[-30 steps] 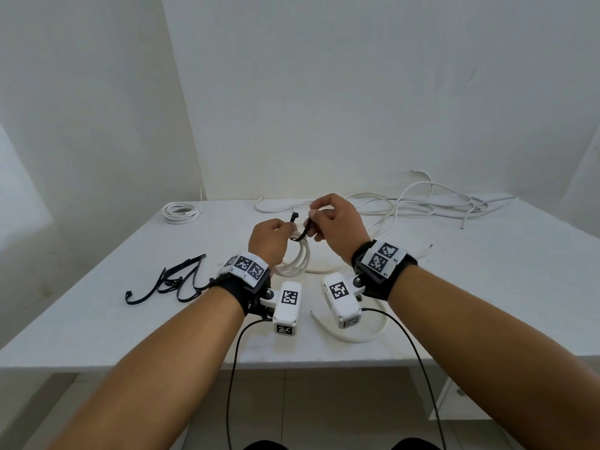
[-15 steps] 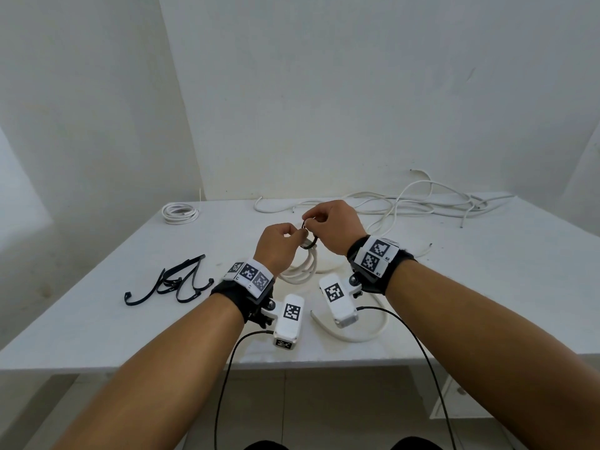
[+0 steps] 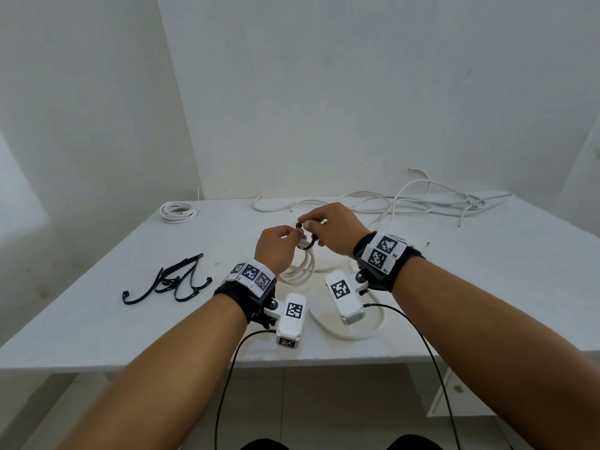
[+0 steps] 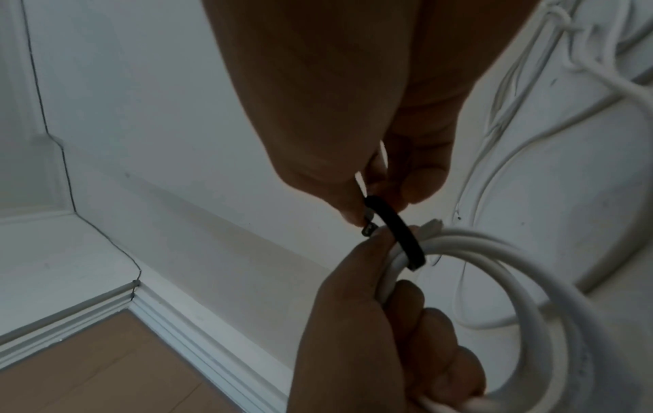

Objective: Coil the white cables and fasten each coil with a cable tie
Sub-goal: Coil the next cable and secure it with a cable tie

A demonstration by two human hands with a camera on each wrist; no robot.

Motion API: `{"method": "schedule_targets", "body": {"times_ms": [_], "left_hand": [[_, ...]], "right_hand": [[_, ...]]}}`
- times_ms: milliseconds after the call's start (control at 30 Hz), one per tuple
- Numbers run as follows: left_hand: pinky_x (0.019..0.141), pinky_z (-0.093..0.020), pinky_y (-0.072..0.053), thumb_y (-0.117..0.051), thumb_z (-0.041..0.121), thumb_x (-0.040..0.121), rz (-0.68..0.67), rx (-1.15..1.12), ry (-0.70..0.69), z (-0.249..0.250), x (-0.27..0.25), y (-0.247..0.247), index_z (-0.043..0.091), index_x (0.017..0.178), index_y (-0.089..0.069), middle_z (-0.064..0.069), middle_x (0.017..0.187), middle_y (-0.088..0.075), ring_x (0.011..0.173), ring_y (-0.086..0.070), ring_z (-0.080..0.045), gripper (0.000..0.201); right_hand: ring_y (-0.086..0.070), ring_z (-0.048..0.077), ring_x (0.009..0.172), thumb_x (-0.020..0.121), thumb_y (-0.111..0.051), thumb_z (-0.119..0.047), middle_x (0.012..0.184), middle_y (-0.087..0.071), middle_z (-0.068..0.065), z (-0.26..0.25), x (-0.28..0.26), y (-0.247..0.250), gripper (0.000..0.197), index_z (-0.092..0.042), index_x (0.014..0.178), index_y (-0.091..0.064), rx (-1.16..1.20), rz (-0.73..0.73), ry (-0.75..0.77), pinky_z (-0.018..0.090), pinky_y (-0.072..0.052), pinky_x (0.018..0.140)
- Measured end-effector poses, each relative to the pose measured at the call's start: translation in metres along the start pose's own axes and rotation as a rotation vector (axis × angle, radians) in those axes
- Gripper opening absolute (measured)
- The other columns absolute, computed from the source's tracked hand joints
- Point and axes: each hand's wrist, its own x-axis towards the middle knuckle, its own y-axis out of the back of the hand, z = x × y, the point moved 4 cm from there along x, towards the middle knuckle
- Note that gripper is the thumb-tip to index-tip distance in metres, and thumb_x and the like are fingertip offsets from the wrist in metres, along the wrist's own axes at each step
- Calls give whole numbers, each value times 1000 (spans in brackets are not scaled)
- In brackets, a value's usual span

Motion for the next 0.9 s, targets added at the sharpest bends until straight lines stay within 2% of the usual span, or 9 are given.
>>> {"method": "schedule_targets", "body": {"times_ms": [67, 133, 200, 300, 400, 500, 600, 800, 900], "left_hand": [[54, -26, -35, -59, 22, 92, 22, -2, 34, -1, 1, 4, 16, 75, -72, -1, 71, -70, 45, -46, -6, 23], [50, -26, -30, -59, 23, 92, 23, -20, 58, -2, 2, 6, 18, 70, -71, -1, 61, -61, 42, -37, -10, 25], [48, -25, -28, -60, 23, 92, 8, -29, 71, -1, 2, 6, 17, 70, -71, -5, 65, -60, 41, -34, -12, 25], [48, -24, -27, -60, 25, 92, -8, -28, 73, 1, 2, 5, 16, 71, -71, -11, 74, -61, 40, -34, -13, 24], [51, -25, -30, -60, 22, 93, -12, 10, 42, 3, 1, 6, 13, 76, -72, -5, 80, -70, 35, -42, -1, 23], [60, -23, -39, -59, 20, 92, 0, 59, -3, 5, 1, 6, 11, 79, -74, 0, 80, -73, 54, -55, 2, 21], [69, -20, -42, -60, 18, 91, 10, 70, -26, 7, 2, 5, 12, 79, -74, 3, 78, -72, 75, -62, -9, 20], [68, -28, -43, -58, 24, 88, -3, 287, -120, 12, 4, 5, 24, 72, -73, 6, 80, -73, 73, -61, -15, 22], [70, -29, -44, -55, 32, 91, -13, 473, -193, 14, 5, 5, 27, 81, -73, 7, 88, -73, 75, -59, -15, 21]], "right_hand": [[-58, 1, 55, 95, -59, -17, 70, -61, -20, 1, -2, -1, 20, -21, 105, -76, -7, 13, 6, 8, -42, 54], [-58, 0, 61, 91, -65, -16, 69, -61, -20, 2, -3, -1, 17, -21, 101, -77, -6, 72, 13, 11, -42, 61], [-60, 0, 69, 87, -70, -15, 73, -65, -15, 2, -4, 0, 11, -18, 95, -77, 31, 148, 17, 11, -44, 66], [-63, 2, 73, 84, -72, -15, 74, -67, -12, 1, -4, 1, 6, -18, 88, -75, 52, 196, 19, 7, -44, 65], [-59, -3, 70, 84, -71, -13, 71, -64, -16, -2, -4, 0, 7, -18, 86, -75, 33, 189, 15, 4, -41, 62], [-57, -5, 67, 84, -69, -12, 68, -62, -18, -3, -4, 1, 9, -19, 86, -75, -5, 181, 16, 2, -39, 57], [-58, -1, 67, 84, -67, -10, 69, -62, -15, -5, -3, 1, 13, -20, 87, -75, -37, 181, 21, 5, -40, 58], [-57, 1, 65, 84, -56, -3, 69, -66, -7, -9, -5, 1, 27, -17, 100, -72, -71, 175, 44, 10, -40, 55], [-56, 1, 66, 85, -57, -3, 72, -67, -5, -11, -5, 0, 26, -16, 102, -72, -121, 137, 48, 9, -39, 55]]}}
